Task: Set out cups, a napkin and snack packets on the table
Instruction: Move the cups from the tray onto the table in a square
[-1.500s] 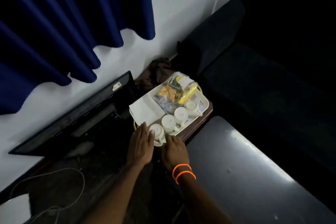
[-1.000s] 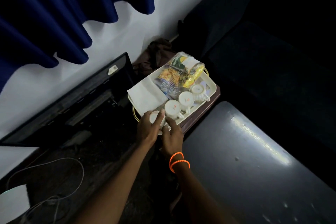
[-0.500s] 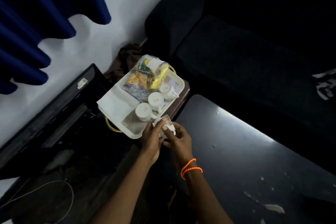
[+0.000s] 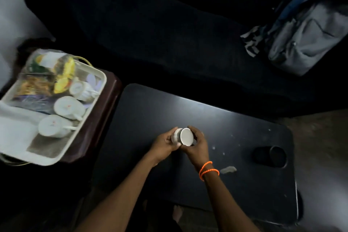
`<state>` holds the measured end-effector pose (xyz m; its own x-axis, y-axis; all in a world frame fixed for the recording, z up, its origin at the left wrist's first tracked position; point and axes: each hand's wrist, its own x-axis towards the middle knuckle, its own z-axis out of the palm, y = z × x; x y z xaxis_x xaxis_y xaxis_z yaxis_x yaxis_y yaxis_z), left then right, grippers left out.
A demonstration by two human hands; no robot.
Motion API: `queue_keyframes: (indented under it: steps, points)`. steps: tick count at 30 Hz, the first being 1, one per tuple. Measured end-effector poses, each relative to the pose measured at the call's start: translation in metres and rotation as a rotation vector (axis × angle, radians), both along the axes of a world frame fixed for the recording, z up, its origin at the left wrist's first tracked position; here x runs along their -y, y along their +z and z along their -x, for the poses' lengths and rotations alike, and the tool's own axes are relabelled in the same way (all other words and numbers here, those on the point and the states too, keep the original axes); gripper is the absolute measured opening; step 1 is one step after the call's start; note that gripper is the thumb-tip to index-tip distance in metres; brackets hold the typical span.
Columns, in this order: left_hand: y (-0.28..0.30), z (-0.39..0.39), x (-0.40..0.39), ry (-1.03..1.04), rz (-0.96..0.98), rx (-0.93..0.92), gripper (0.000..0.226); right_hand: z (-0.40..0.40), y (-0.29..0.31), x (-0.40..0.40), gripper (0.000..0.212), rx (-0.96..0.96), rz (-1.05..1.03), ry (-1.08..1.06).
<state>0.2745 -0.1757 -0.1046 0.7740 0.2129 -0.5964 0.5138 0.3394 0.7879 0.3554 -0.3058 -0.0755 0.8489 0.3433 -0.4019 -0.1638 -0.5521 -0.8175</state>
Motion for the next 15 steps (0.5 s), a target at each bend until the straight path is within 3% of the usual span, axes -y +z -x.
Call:
queue_keyframes:
  steps: [5, 15]
  points:
    - [-0.031, -0.044, 0.056, -0.227, -0.193, -0.013, 0.074, -0.031, -0.028, 0.061, 0.059, 0.208, 0.228, 0.126]
    - [-0.052, -0.072, 0.12, -0.362, -0.2, -0.054, 0.082, -0.057, -0.04, 0.121, 0.059, 0.206, 0.428, 0.183]
